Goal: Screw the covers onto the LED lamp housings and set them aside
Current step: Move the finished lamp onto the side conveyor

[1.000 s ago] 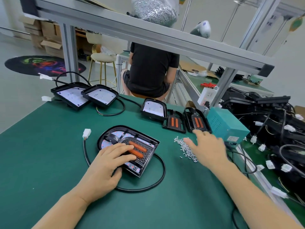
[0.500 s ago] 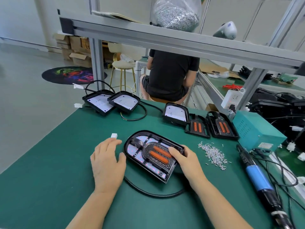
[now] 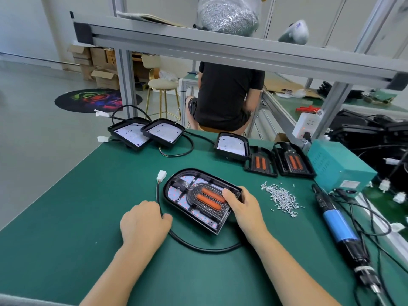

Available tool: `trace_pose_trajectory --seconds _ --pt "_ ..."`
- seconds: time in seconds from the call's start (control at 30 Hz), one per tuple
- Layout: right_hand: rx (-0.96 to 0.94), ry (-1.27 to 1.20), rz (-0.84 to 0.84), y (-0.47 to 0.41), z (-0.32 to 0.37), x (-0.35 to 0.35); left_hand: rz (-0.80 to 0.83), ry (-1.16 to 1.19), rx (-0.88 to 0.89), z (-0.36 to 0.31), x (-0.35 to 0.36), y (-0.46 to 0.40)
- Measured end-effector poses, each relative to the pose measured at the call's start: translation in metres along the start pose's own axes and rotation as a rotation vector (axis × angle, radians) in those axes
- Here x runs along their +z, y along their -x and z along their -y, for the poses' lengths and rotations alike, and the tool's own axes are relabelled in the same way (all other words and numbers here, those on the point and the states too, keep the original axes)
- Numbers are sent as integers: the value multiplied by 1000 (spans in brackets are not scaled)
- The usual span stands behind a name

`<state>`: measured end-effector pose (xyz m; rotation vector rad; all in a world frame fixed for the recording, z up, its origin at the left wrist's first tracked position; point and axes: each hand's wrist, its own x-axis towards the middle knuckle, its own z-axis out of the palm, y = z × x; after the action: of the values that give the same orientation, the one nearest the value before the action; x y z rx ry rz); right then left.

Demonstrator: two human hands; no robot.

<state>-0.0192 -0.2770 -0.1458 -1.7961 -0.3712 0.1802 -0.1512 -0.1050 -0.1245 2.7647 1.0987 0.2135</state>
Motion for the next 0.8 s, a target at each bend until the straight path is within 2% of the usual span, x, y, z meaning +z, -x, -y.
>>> trace_pose_trajectory --seconds 0.13,0.2,0.27,0.4,0.53,0.67,0.8 --pt "-12 -4 -16 0 -2 0 -23 69 -34 -9 -2 -11" --pt "-26 11 -51 0 -3 1 -47 190 -44 -14 -1 -15" --pt "-34 32 -94 1 -5 1 -6 466 -102 -21 1 -18" --pt "-32 44 -125 1 -6 0 170 1232 -229 -40 11 -10" --pt "-40 7 -117 2 -5 0 265 1606 -313 -59 17 -6" --pt "-56 -63 -68 7 -4 -5 245 1767 -315 -74 17 -7" --pt "-36 -180 20 11 1 -12 232 1890 -198 -72 17 -9"
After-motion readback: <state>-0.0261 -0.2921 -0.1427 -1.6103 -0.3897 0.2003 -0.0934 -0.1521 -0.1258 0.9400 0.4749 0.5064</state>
